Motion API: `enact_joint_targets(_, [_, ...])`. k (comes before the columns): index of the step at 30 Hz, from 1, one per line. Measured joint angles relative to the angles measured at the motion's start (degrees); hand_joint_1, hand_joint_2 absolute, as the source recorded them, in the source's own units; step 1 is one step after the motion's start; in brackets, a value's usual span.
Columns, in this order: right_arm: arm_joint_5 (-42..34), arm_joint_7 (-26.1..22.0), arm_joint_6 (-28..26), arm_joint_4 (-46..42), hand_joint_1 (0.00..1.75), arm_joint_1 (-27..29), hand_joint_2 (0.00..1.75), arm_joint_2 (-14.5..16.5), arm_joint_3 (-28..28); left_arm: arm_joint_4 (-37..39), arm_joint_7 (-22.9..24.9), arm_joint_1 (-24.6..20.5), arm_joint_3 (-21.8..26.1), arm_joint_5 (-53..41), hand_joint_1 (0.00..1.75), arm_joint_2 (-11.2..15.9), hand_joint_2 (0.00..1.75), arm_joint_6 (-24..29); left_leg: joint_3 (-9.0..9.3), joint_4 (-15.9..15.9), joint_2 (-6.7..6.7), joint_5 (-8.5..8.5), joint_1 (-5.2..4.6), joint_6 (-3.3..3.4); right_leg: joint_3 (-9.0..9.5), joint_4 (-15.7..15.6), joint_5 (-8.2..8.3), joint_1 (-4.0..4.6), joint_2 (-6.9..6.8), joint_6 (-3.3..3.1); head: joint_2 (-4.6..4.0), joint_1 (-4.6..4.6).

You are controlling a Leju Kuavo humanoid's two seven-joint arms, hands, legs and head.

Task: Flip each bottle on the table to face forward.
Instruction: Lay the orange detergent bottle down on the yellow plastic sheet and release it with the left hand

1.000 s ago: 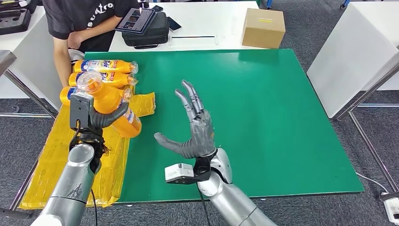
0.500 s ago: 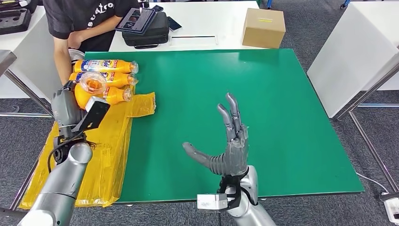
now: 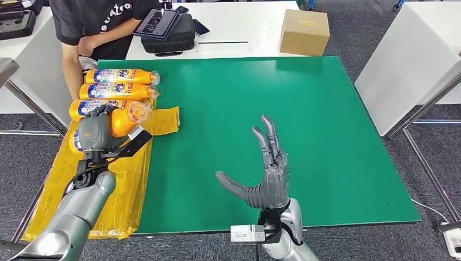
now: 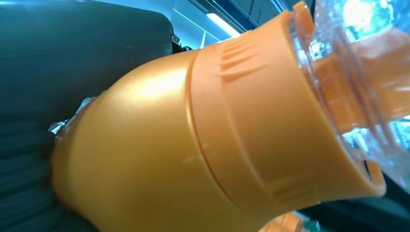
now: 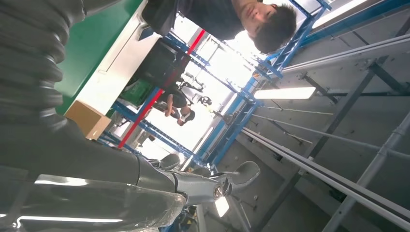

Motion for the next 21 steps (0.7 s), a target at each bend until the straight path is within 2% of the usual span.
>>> enact_joint_targets(12, [-0.43,3.40,0.00,0.85,0.00,-3.13,1.75,-0.98,3.38,12.12,5.50,-5.27,-0.51,-5.68,1.75,-0.08,1.75,-2.07,-0.01,0.00,0.00,0.00,0.00,0.00,0.00,0.01,0.00,0.00,0.00,0.00,0.00,0.01])
enact_joint_targets(21, [-0.27,4.22,0.00,1.25,0.00,-4.20,1.75,-1.70,5.07,17.96,9.54,-8.50,-0.51,-8.63,1.75,0.02,1.75,-4.36,-0.03,0.00,0.00,0.01,0.00,0.00,0.01,0.01,0.00,0.00,-0.01,0.00,0.01,0.00])
